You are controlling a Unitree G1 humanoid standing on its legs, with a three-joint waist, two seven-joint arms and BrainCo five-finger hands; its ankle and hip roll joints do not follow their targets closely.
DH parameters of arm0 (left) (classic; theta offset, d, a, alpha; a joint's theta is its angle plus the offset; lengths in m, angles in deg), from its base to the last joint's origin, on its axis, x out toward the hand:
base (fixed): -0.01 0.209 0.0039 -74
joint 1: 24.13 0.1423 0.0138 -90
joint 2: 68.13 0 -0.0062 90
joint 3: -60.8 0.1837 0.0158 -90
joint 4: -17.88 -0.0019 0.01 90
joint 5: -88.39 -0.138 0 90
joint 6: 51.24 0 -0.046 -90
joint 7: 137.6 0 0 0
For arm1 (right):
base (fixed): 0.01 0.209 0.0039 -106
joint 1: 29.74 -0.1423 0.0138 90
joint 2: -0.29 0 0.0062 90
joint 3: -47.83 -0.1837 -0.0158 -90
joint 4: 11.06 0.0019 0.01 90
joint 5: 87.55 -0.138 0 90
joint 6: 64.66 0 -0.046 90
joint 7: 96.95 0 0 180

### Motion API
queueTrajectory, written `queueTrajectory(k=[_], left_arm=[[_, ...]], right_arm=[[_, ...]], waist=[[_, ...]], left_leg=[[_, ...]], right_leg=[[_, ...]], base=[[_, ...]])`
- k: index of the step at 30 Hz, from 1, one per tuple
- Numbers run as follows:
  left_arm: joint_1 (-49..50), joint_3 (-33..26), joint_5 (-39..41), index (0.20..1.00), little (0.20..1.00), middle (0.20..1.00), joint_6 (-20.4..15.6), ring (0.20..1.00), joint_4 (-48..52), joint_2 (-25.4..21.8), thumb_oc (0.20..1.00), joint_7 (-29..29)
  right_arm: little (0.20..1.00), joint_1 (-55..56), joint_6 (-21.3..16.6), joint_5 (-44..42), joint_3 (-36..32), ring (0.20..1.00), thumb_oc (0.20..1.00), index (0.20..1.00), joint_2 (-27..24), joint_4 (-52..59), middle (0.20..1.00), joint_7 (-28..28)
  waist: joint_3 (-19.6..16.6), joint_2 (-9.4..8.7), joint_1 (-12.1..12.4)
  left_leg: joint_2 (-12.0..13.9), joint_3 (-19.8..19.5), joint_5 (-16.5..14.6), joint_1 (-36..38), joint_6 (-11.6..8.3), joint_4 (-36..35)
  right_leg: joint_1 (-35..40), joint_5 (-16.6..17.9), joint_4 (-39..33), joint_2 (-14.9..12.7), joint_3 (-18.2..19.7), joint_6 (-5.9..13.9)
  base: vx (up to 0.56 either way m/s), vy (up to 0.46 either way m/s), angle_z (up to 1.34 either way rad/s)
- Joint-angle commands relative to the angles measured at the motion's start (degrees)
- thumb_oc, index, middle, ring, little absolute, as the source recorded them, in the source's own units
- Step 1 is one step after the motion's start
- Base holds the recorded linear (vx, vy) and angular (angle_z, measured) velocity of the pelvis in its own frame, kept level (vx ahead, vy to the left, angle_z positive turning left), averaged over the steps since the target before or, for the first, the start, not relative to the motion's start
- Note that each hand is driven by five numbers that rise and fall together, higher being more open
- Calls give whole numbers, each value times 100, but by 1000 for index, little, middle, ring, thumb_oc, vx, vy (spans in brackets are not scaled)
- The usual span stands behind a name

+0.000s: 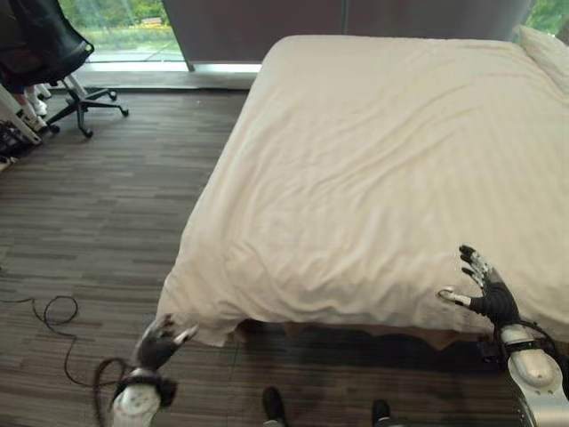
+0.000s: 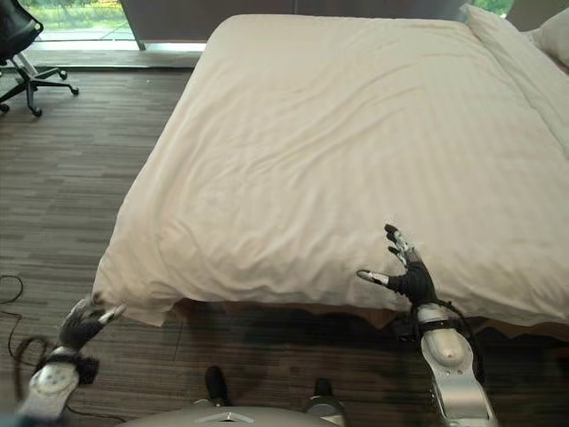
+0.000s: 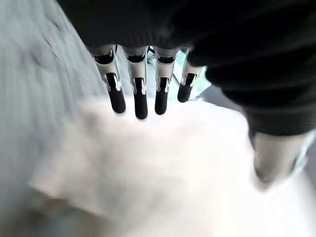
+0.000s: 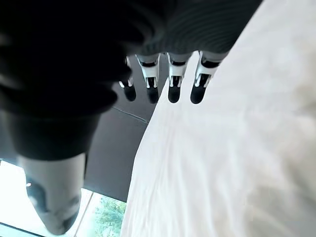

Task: Making the bed.

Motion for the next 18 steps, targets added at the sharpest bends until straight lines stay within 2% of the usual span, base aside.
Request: queueTrajectory(k=[1,2,5,6,9,11,13,14,15,16,17,18], left_arm=[[-729,-111,2436,1000,1000,1000,-637,1000,589,-142,1000,-445],[-720,-114,2451,1000,1000,1000,-633,1000,603,-134,1000,-452],[-994,455,3314,1000,1000,1000,-625,1000,1111,302,1000,-762],[-1292,884,4246,200,200,200,-541,200,1450,727,200,-1214],[-1622,1557,4909,200,200,200,-538,200,1577,1078,200,-1426],[-1900,1955,5252,200,200,200,-576,200,1466,1285,200,-1422],[-2361,2292,5550,200,200,200,-776,200,1296,1395,200,-1331],[-2646,2384,5600,200,200,200,-857,200,1244,1438,200,-1261],[-2784,2474,5576,200,200,200,-896,200,1192,1491,200,-1199],[-2785,2473,5576,200,200,200,-896,200,1191,1492,200,-1200],[-2966,2535,5634,200,200,200,-885,200,1138,1602,200,-1287],[-2992,2546,5644,200,200,200,-830,200,1160,1612,200,-1386]], right_arm=[[1000,-633,-53,341,71,1000,1000,1000,8,360,1000,274],[1000,-643,-52,346,73,1000,1000,1000,-3,352,1000,280],[1000,-1151,-37,337,459,1000,1000,1000,59,34,1000,434],[200,-1535,-29,-99,943,200,200,200,256,-350,200,378],[200,-1915,-195,-1355,1342,200,200,200,639,-639,200,164],[200,-2185,-394,-2397,1521,200,200,200,980,-703,200,-16],[200,-2678,-555,-3366,1850,200,200,200,1297,-762,200,-214],[200,-2915,-633,-3932,2087,200,200,200,1538,-828,200,-359],[200,-3017,-702,-4176,2130,200,200,200,1603,-769,200,-367],[200,-3018,-702,-4177,2130,200,200,200,1603,-770,200,-368],[200,-3002,-802,-4689,2088,200,200,200,1801,-735,200,-519],[200,-2986,-806,-4970,2095,200,200,200,1843,-773,200,-641]], waist=[[505,-62,-173],[503,-52,-166],[581,-46,-218],[630,-84,-211],[773,-133,-160],[929,-189,-92],[1197,-206,15],[1288,-219,33],[1314,-233,-3],[1312,-231,-6],[1353,-323,-20],[1369,-372,23]], left_leg=[[220,41,-406,571,22,137],[219,50,-409,568,24,138],[187,199,-441,534,44,143],[160,345,-481,491,52,153],[88,469,-556,409,101,214],[45,478,-677,320,152,368],[93,596,-856,119,160,660],[122,679,-938,53,135,792],[103,652,-980,-38,128,915],[105,647,-982,-44,128,919],[71,522,-1166,-249,113,1285],[89,474,-1280,-378,94,1549]], right_leg=[[-511,400,151,-17,62,111],[-521,401,155,-17,71,113],[-717,468,146,-15,212,128],[-906,524,161,-22,280,137],[-1181,529,380,-84,323,146],[-1452,456,842,-156,288,154],[-2114,505,1748,-492,-108,278],[-2439,612,2055,-667,-480,309],[-2559,621,1989,-671,-652,279],[-2560,621,1988,-672,-656,279],[-2489,461,1567,-514,-463,138],[-2450,457,1462,-518,-484,45]], base=[[-22,24,-31],[-15,34,-24],[-37,35,-40],[-51,35,-77],[-73,33,-54],[-105,-4,-38],[-144,-5,-47],[-64,-32,-68],[3,-26,-67],[104,-177,-37],[138,-205,6],[148,-281,62]])
